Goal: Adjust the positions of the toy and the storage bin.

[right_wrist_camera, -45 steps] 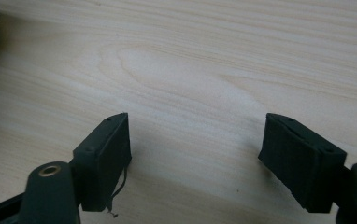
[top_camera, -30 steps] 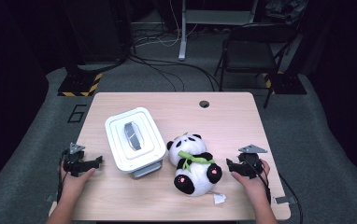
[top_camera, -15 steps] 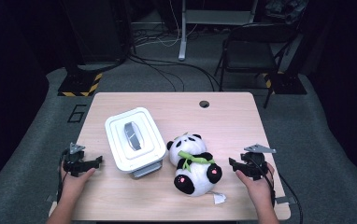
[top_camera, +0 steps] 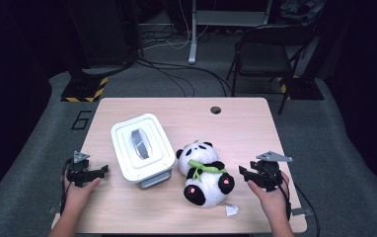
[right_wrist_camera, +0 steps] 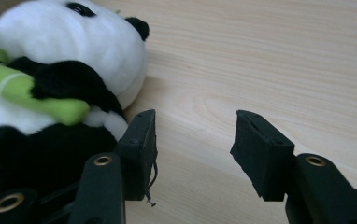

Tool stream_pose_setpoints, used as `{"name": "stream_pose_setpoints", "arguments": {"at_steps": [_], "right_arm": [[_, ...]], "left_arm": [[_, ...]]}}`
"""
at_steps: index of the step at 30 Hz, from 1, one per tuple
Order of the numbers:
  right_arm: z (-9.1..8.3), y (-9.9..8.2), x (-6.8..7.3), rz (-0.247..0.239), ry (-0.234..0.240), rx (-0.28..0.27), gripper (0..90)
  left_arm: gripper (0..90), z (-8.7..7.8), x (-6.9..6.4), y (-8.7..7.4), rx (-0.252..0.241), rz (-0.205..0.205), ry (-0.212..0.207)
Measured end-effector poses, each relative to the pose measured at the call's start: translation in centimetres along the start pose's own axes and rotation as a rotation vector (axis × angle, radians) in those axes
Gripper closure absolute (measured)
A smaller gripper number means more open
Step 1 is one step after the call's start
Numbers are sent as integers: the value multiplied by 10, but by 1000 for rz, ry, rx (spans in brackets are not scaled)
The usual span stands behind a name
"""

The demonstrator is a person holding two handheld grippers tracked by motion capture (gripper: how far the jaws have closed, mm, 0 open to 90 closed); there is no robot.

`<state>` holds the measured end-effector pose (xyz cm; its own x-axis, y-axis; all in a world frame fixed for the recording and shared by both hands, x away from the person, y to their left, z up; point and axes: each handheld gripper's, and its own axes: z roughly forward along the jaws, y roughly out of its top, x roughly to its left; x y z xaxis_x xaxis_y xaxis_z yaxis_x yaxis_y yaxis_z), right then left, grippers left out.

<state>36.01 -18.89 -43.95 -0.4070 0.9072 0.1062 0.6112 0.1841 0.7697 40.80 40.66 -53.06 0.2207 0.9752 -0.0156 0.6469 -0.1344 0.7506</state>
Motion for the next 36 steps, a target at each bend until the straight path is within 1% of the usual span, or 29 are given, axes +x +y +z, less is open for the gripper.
{"name": "stream_pose_setpoints", "arguments": {"at_steps": [3, 4, 5, 6, 8, 9, 11, 17, 21, 23, 36], "right_arm": [[-4, 4, 6, -15, 12, -16, 482], [-6, 6, 11, -19, 26, -22, 480], [-6, 6, 11, -19, 26, -22, 480], [-7, 7, 12, -31, 29, -21, 478], [-8, 9, 16, -33, 35, -23, 475], [-9, 10, 20, -42, 45, -24, 474], [-10, 12, 23, -48, 59, -26, 474], [-11, 17, 30, -65, 71, -28, 471], [-12, 24, 35, -62, 87, -38, 472], [-11, 27, 38, -63, 95, -41, 472], [3, 40, 58, -94, 150, -35, 463]], "left_arm": [[146, 0, 0, 0, 0, 0, 0], [146, 0, 0, 0, 0, 1, 0], [146, 0, 0, 0, 0, 0, 0], [146, 0, 0, 0, -2, 0, 0], [146, 0, 0, 0, -2, 0, 0], [146, 0, 0, 0, 0, 1, 0], [146, 0, 0, 0, 0, 0, 1], [146, 0, 0, 0, 0, 0, 1], [146, 0, 0, 0, -2, 2, 2], [146, -1, 0, 0, 5, 11, 2], [146, -1, 0, 0, 4, 9, 2]]}}
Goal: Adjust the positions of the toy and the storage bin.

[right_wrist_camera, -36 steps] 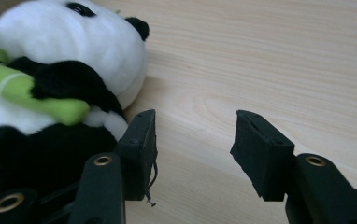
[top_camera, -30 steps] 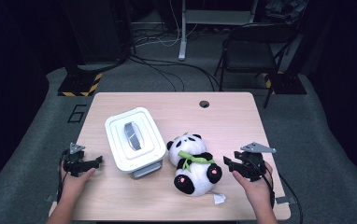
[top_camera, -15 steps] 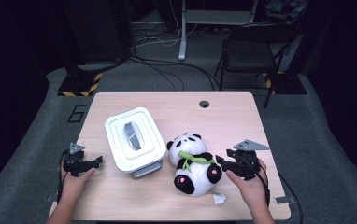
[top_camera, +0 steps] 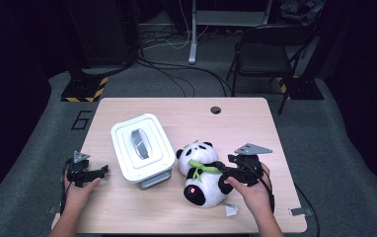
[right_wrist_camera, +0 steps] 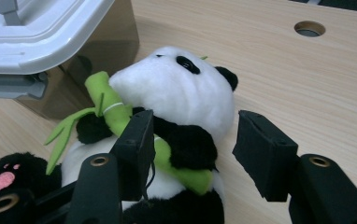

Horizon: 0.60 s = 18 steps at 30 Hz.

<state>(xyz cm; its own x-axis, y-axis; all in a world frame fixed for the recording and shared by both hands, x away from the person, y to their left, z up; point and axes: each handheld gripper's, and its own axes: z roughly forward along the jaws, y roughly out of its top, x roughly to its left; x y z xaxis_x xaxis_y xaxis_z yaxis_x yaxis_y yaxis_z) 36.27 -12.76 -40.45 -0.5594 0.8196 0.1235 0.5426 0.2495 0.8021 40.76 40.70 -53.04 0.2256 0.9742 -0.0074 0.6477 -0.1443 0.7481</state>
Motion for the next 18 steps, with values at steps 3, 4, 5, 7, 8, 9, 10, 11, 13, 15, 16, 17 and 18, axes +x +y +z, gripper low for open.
{"name": "stream_pose_setpoints", "arguments": {"at_steps": [3, 4, 5, 7, 8, 9, 10, 11, 13, 15, 16, 17, 18], "right_arm": [[4, 1, 4, -8, 10, 3, 460], [5, 2, 5, -9, 13, 2, 460], [6, 2, 6, -12, 15, 6, 459], [8, 2, 9, -21, 22, 11, 459], [9, 3, 10, -21, 23, 12, 459], [10, 3, 11, -23, 25, 11, 459], [11, 4, 12, -25, 29, 11, 459], [12, 4, 13, -24, 31, 12, 459], [13, 5, 15, -26, 37, 11, 459], [14, 6, 17, -30, 42, 10, 458], [15, 7, 19, -32, 46, 10, 458], [16, 8, 20, -34, 50, 11, 458], [17, 8, 22, -39, 52, 10, 459]], "left_arm": [[146, 0, 0, 0, 0, 0, 0], [146, 0, 0, 0, 0, 0, 0], [146, 0, 0, 0, -1, 0, -1], [146, 0, 0, 0, 0, 1, 0], [146, 0, 0, 0, 0, 0, 0], [146, 0, 0, 0, -1, 0, 0], [146, 0, 0, 0, 0, 0, 0], [146, 0, 0, 0, 0, 0, 0], [146, 0, 0, 0, 0, 0, 0], [146, 0, 0, 0, 0, 0, 0], [146, 0, 0, 0, 0, 0, 0], [146, 0, 0, 0, 0, 0, 0], [146, 0, 0, 0, 0, 0, 0]]}}
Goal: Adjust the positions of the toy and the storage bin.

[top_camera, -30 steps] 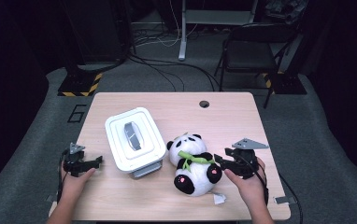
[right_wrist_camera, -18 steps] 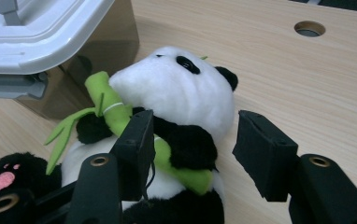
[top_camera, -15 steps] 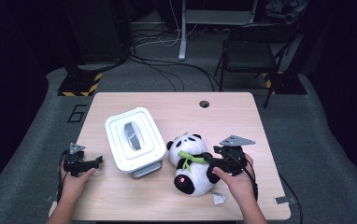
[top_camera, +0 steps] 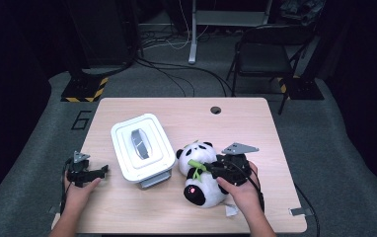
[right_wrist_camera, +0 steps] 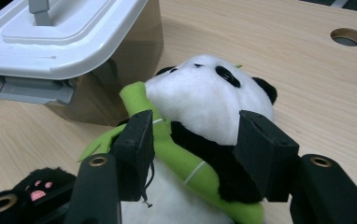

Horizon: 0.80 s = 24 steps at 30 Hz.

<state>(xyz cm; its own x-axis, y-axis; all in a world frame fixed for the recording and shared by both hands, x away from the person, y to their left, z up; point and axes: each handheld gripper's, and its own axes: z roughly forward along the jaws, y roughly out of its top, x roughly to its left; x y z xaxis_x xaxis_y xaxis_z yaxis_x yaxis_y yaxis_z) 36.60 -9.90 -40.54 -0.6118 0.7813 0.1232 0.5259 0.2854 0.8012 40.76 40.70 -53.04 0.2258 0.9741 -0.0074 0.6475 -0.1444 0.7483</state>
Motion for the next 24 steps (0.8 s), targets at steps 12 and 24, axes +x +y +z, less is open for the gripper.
{"name": "stream_pose_setpoints", "arguments": {"at_steps": [12, 24], "right_arm": [[9, 3, 10, -17, 24, 11, 459], [13, 8, 18, -30, 36, 6, 459]], "left_arm": [[146, 0, 0, 0, 0, 0, 0], [146, 0, 0, 0, 0, 0, 0]]}}
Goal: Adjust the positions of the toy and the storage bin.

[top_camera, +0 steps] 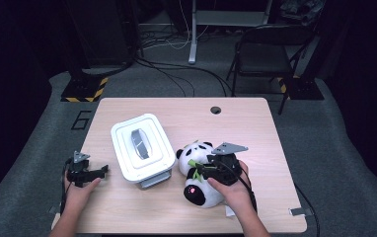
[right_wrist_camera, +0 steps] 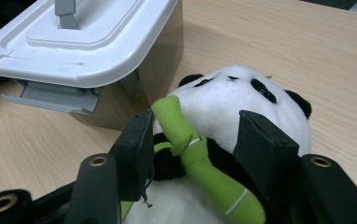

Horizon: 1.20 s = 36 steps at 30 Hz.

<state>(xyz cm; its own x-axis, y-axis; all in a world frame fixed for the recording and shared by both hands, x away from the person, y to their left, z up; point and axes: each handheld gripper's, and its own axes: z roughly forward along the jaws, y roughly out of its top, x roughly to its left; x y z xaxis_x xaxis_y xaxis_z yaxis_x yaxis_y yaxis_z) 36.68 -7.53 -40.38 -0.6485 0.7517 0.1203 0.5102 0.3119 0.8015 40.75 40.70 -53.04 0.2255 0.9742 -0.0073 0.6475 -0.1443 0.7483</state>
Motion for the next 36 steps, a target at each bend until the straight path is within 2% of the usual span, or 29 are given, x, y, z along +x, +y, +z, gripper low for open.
{"name": "stream_pose_setpoints", "arguments": {"at_steps": [4, 11, 23, 32, 36], "right_arm": [[2, 2, 5, -8, 4, 1, 459], [10, 0, 10, -32, -3, 40, 459], [17, -7, 10, -33, -8, 93, 485], [20, -10, 10, -49, -10, 110, 510], [21, -12, 8, -42, -13, 121, 508]], "left_arm": [[146, 0, 0, 0, 0, 0, -1], [146, 0, 0, 0, 0, 0, 0], [146, 0, 0, 0, 0, 0, 0], [146, 0, 0, 0, 1, 0, 0], [146, 0, 0, 0, 0, 0, -1]]}}
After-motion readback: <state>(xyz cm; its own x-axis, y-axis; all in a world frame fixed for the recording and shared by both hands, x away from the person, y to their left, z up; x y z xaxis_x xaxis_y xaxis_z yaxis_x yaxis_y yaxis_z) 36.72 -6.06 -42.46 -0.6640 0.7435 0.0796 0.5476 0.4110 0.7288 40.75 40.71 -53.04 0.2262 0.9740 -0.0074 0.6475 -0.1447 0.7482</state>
